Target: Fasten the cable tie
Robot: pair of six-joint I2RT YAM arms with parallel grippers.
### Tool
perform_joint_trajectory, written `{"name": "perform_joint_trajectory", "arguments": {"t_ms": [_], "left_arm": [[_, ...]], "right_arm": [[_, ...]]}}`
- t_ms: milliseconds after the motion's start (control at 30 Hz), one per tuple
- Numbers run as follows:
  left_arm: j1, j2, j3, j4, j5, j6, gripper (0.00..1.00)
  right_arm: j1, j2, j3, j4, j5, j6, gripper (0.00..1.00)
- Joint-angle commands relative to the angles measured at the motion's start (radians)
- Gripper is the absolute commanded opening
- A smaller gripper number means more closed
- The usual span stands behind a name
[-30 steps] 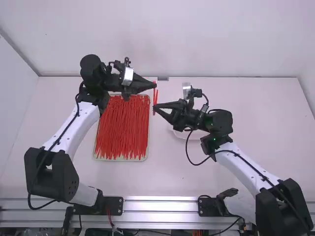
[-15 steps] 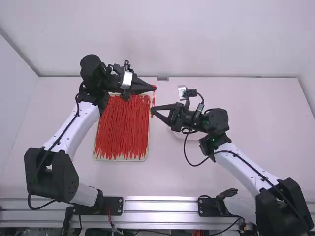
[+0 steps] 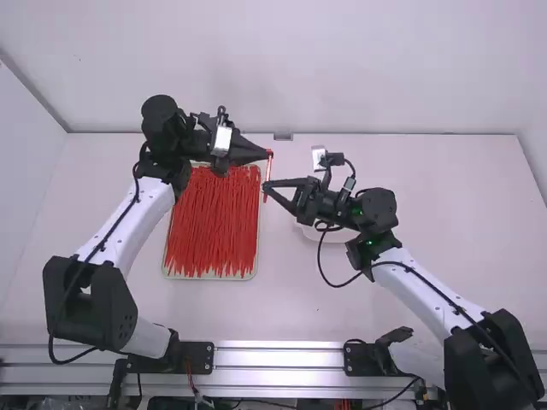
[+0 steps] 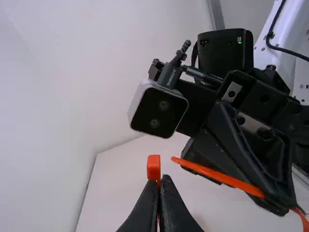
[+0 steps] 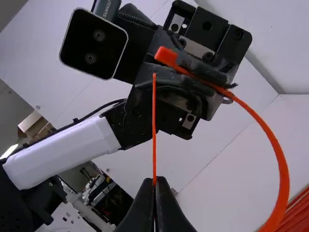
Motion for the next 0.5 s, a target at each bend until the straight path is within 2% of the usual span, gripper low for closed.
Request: {"name": "perform_joint_trajectory", "arguments": {"t_ms": [0, 467], "left_arm": [[-0.021, 0.001, 0.011, -0.005, 0.021, 0.054, 0.02], [0.002, 0.001, 0.011, -0.002, 0.01, 0.078, 0.02]], "right_arm": [[0.0, 0.0, 0.026, 0.008, 0.01, 0.011, 0.0], [0.0, 0.0, 0.026, 0.005, -0.014, 0.011, 0.0]]}}
